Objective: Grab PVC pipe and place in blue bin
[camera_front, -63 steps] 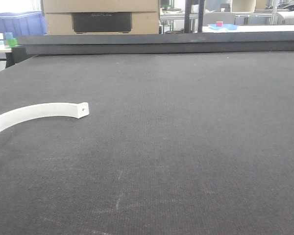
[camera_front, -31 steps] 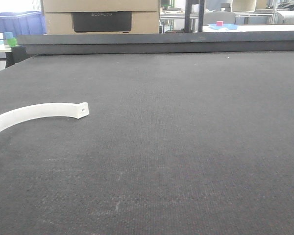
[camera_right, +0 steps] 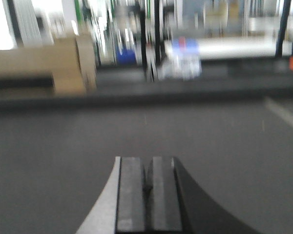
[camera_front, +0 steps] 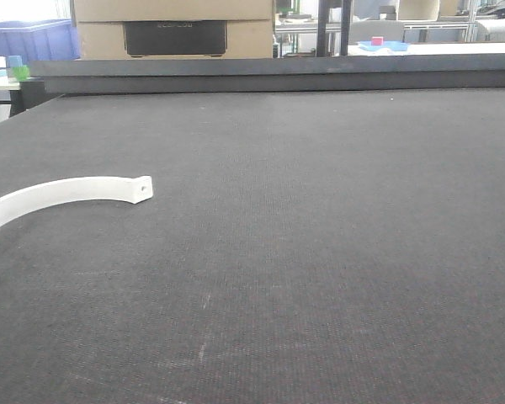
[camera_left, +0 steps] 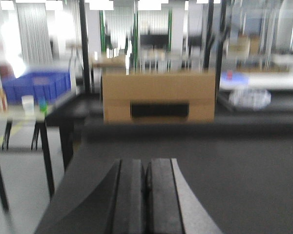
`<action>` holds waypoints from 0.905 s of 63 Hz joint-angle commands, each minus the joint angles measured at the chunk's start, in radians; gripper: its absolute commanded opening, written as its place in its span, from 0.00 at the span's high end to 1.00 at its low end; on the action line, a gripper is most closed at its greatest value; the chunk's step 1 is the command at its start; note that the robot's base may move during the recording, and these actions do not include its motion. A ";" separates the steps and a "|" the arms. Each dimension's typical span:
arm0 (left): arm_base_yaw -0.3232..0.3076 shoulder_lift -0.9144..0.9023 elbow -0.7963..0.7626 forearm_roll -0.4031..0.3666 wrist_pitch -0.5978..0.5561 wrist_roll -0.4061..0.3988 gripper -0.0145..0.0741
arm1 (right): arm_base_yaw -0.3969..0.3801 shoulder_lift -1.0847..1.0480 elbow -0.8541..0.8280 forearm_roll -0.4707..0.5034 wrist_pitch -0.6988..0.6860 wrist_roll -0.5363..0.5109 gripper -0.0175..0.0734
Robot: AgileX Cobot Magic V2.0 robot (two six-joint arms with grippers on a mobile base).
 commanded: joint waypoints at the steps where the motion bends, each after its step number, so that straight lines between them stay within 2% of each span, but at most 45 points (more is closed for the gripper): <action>1: 0.001 0.108 -0.042 -0.004 0.108 0.002 0.96 | -0.001 0.152 -0.060 0.000 0.185 -0.002 0.99; 7: 0.001 0.200 -0.047 -0.004 0.170 0.002 0.96 | -0.001 0.271 -0.074 0.000 0.271 -0.002 0.99; 16: 0.001 0.320 -0.043 -0.004 0.258 0.002 0.96 | -0.001 0.439 -0.074 0.000 0.315 -0.002 0.99; 23: 0.001 0.413 -0.036 -0.023 0.261 0.002 0.96 | -0.001 0.552 -0.074 0.000 0.286 -0.002 0.99; 33: 0.001 0.524 -0.036 -0.135 0.261 0.002 0.96 | -0.001 0.696 -0.074 0.012 0.192 -0.002 0.99; 40: 0.001 0.574 -0.036 -0.183 0.261 0.002 0.96 | -0.001 0.778 -0.074 0.030 0.154 -0.002 0.99; 47: 0.001 0.599 -0.036 -0.196 0.270 0.002 0.96 | 0.001 0.855 -0.074 0.088 0.187 -0.002 0.99; 57: 0.001 0.604 -0.036 -0.196 0.281 0.002 0.96 | 0.074 0.910 -0.074 0.102 0.232 0.037 0.98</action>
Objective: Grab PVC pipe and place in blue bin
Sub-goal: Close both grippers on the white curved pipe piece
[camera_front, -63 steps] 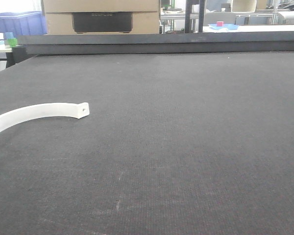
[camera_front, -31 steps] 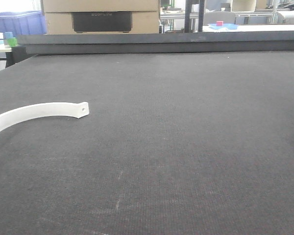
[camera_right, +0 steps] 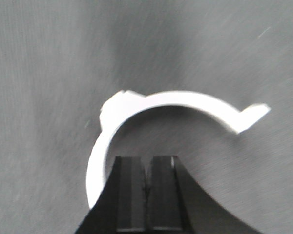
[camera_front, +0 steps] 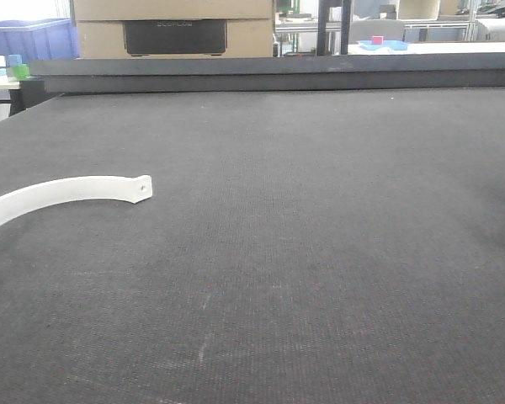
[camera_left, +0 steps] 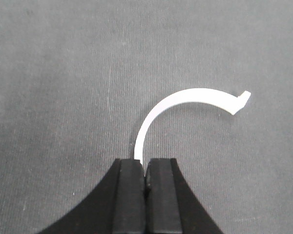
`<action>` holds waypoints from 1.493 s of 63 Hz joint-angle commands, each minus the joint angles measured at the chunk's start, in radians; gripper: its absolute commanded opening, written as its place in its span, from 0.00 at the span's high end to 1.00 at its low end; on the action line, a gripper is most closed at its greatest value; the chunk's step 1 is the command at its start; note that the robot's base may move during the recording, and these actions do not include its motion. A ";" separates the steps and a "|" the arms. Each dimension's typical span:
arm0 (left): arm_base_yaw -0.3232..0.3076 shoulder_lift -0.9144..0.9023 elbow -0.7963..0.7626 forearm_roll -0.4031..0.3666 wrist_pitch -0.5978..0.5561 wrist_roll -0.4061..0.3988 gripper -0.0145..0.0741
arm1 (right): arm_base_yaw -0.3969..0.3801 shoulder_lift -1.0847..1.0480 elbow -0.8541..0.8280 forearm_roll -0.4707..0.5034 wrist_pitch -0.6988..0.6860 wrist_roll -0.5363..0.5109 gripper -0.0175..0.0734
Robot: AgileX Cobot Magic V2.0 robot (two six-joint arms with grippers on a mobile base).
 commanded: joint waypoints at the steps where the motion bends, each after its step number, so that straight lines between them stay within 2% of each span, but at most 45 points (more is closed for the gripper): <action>1: 0.001 -0.002 0.001 -0.012 -0.002 0.001 0.96 | 0.047 0.029 -0.007 0.013 0.015 0.038 0.98; 9: 0.001 -0.002 0.001 -0.012 -0.002 0.001 0.96 | 0.103 0.074 -0.007 0.013 -0.003 0.104 0.98; 21: 0.001 -0.002 0.001 -0.012 0.000 0.001 0.96 | 0.111 0.117 -0.007 -0.027 0.001 0.196 0.96; 24: 0.001 -0.002 0.001 -0.012 0.000 0.001 0.96 | 0.111 0.118 -0.007 -0.040 0.001 0.199 0.92; 34: 0.001 -0.002 0.001 -0.012 0.002 0.001 0.96 | 0.111 0.118 -0.007 -0.048 -0.001 0.199 0.60; 37: 0.001 -0.002 0.001 -0.012 0.002 0.001 0.96 | 0.111 0.118 -0.007 -0.050 -0.008 0.199 0.53; 41: 0.001 -0.002 0.001 -0.012 0.006 0.001 0.96 | 0.111 0.118 -0.007 -0.050 -0.030 0.199 0.50; 52: 0.001 -0.002 0.001 -0.012 0.021 0.001 0.96 | 0.111 0.144 -0.007 -0.050 -0.088 0.199 0.50; 70: 0.001 -0.002 0.001 -0.014 0.024 0.001 0.96 | 0.111 0.188 -0.007 -0.050 -0.109 0.219 0.52; 75: 0.001 -0.002 0.001 -0.014 0.026 0.001 0.96 | 0.111 0.188 -0.015 -0.050 -0.112 0.219 0.62; 80: 0.001 -0.002 0.001 -0.014 0.056 0.001 0.96 | 0.111 0.188 -0.034 -0.050 -0.097 0.219 0.84; 85: 0.001 0.007 -0.001 -0.014 0.102 0.001 0.96 | 0.111 0.188 -0.054 -0.052 -0.078 0.219 1.00; 94: 0.001 0.079 -0.053 0.014 0.237 0.028 0.96 | 0.111 0.186 -0.115 -0.062 -0.018 0.217 0.99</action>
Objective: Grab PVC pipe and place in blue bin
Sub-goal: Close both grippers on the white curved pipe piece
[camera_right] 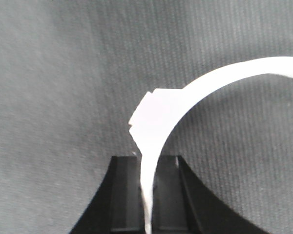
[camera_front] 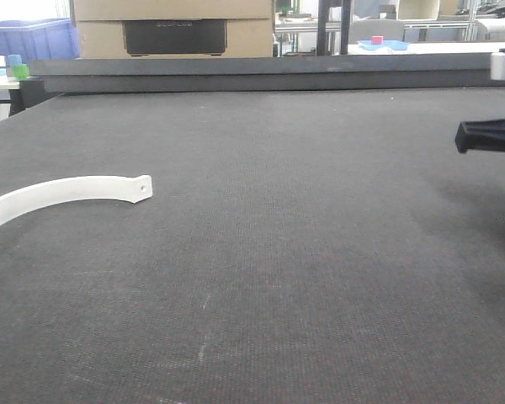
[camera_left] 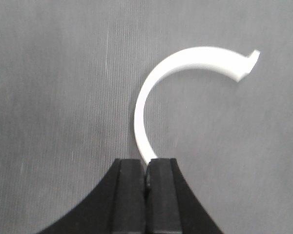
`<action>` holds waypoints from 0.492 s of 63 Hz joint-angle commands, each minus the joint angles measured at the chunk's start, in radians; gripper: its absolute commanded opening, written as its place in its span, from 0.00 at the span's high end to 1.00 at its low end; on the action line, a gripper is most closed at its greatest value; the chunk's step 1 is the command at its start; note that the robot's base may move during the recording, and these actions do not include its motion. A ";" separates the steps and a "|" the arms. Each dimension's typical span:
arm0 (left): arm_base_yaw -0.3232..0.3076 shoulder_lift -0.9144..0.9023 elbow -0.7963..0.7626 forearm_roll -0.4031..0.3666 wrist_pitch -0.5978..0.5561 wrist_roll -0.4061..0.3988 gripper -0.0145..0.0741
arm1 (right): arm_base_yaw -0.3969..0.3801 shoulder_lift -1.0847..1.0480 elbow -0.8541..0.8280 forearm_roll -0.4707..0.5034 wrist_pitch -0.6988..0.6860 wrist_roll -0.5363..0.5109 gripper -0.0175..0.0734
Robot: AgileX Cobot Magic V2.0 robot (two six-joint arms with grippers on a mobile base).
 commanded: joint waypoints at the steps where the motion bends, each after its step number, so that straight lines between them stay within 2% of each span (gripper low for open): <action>1: 0.001 0.044 -0.051 0.017 0.093 0.021 0.96 | 0.002 -0.007 -0.053 -0.016 0.044 -0.002 0.99; 8: 0.001 0.137 -0.138 0.033 0.186 0.033 0.96 | 0.003 -0.028 -0.124 -0.016 0.106 -0.044 0.99; 24: -0.012 0.353 -0.320 0.045 0.197 0.043 0.96 | 0.013 -0.075 -0.209 -0.016 0.253 -0.101 0.99; 31: -0.050 0.439 -0.379 0.113 0.210 0.046 0.96 | 0.013 -0.080 -0.209 -0.016 0.278 -0.101 0.99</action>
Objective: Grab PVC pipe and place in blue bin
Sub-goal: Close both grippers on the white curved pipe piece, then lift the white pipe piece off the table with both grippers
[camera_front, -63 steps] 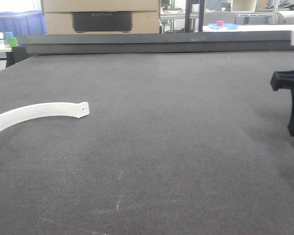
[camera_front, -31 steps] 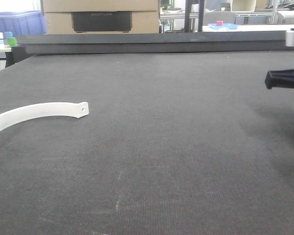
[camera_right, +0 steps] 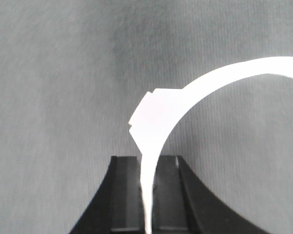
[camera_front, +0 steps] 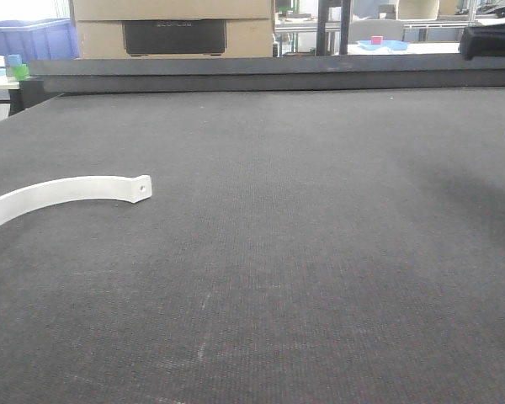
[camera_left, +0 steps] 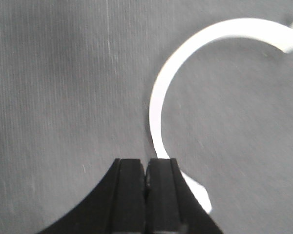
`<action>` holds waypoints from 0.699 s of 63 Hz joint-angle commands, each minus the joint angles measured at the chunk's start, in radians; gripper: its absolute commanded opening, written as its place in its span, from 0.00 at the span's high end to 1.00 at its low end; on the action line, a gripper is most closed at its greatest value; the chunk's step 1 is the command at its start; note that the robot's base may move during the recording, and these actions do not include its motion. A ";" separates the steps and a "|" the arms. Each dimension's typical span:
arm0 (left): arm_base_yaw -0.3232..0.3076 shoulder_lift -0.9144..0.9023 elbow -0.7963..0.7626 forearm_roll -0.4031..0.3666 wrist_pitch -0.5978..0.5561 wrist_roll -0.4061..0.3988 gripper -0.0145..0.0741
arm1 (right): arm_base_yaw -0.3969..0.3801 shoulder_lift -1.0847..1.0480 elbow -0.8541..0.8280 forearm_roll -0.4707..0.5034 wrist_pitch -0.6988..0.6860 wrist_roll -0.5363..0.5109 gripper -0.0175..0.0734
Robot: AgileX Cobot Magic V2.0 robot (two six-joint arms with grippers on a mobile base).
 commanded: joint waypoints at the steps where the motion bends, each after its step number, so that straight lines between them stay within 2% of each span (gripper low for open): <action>1: -0.033 0.062 -0.049 0.055 0.016 0.005 0.96 | 0.002 -0.014 -0.008 -0.010 0.032 -0.012 0.99; 7: -0.056 0.111 -0.062 0.087 0.003 -0.002 0.90 | 0.002 -0.012 -0.008 -0.010 0.032 -0.012 0.99; 15: -0.065 0.162 -0.062 0.076 -0.023 -0.018 0.66 | 0.002 -0.012 -0.008 -0.010 0.030 -0.030 0.99; 23: -0.059 0.200 -0.062 0.078 -0.039 -0.094 0.47 | 0.002 -0.012 -0.008 -0.010 0.030 -0.045 0.99; 28: -0.059 0.221 -0.062 0.078 -0.036 -0.124 0.45 | 0.002 -0.012 -0.008 -0.010 0.030 -0.045 0.99; 44: -0.059 0.295 -0.062 0.032 -0.032 -0.133 0.50 | 0.002 -0.012 -0.008 -0.010 0.003 -0.045 0.99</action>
